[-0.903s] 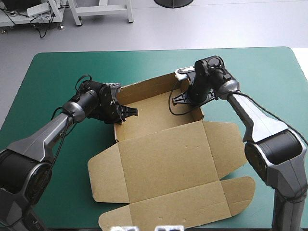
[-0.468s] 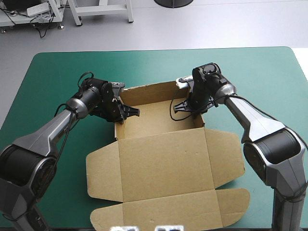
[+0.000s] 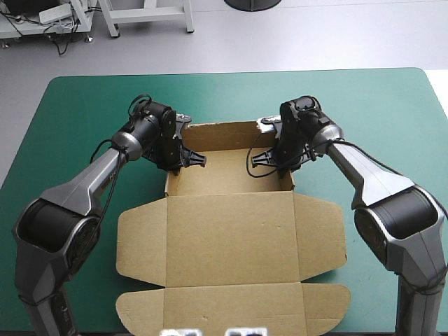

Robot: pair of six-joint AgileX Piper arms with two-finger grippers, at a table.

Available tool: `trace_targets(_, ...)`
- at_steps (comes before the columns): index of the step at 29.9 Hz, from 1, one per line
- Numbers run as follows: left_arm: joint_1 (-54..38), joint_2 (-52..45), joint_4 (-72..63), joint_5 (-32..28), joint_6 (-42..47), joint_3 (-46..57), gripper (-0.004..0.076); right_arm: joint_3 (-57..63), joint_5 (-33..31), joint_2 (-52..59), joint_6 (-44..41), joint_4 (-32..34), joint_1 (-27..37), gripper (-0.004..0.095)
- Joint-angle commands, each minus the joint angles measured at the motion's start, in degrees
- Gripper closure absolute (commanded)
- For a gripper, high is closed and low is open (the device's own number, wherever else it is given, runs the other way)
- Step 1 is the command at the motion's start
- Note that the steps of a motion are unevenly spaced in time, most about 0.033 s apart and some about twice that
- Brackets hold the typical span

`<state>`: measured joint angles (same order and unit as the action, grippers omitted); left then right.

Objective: Fold the box

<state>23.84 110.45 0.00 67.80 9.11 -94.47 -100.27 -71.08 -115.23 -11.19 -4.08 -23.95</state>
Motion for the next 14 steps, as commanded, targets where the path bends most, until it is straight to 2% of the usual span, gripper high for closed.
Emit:
trace_targets(1,1.34,-2.44,-3.94,-1.62,-1.21,-2.15,0.0715,-0.75,-0.34,2.97,1.03,-6.41,-0.96,0.0925)
trace_targets(4,1.34,-2.44,-3.15,-1.43,-1.21,-2.15,0.0715,-0.75,-0.79,2.97,1.57,-5.53,-0.96,0.0925)
trace_targets(10,1.34,-2.44,0.00,2.71,-1.04,-2.15,0.0695,-0.75,-0.79,2.97,1.46,-5.90,-0.96,0.0902)
trace_targets(12,1.34,-2.44,0.64,4.20,-1.04,-2.15,0.0645,-0.75,-0.79,2.97,1.57,-6.00,-0.96,0.0829)
trace_targets(14,1.34,-2.44,0.84,4.97,-1.04,-2.15,0.0554,-0.75,-0.79,2.97,3.10,-6.70,-0.96,0.0683)
